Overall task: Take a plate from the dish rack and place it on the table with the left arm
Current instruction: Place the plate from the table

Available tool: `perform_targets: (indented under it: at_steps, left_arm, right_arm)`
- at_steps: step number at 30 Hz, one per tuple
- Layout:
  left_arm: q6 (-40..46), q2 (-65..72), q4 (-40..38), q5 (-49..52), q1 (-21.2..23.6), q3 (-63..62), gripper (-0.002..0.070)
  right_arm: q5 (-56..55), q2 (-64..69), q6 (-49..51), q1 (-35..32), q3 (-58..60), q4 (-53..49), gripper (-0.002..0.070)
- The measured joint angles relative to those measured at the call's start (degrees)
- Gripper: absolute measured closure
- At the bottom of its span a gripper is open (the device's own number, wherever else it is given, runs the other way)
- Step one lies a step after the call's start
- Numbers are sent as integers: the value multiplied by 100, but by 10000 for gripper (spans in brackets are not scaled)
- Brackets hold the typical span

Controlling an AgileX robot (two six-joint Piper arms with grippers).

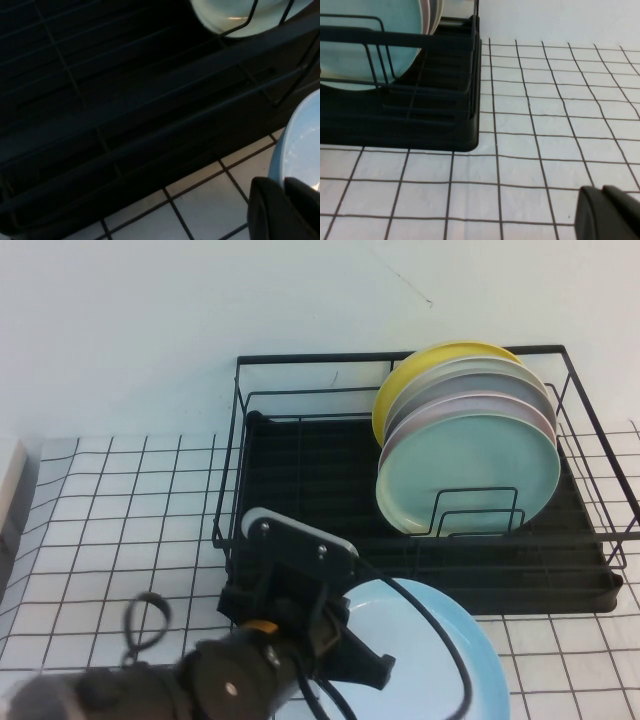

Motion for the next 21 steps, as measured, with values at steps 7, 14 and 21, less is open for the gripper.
perform_targets:
  at_steps: [7, 14, 21]
  left_arm:
    - [-1473, 672, 527, -729, -343, 0, 671]
    - [-2289, 1023, 803, -859, -343, 0, 671]
    - [-2385, 1089, 1303, -859, -343, 0, 663]
  right_arm:
    - [0, 0, 0, 0, 0, 0, 678]
    - [0, 0, 0, 0, 0, 0, 678]
    - [0, 0, 0, 0, 0, 0, 678]
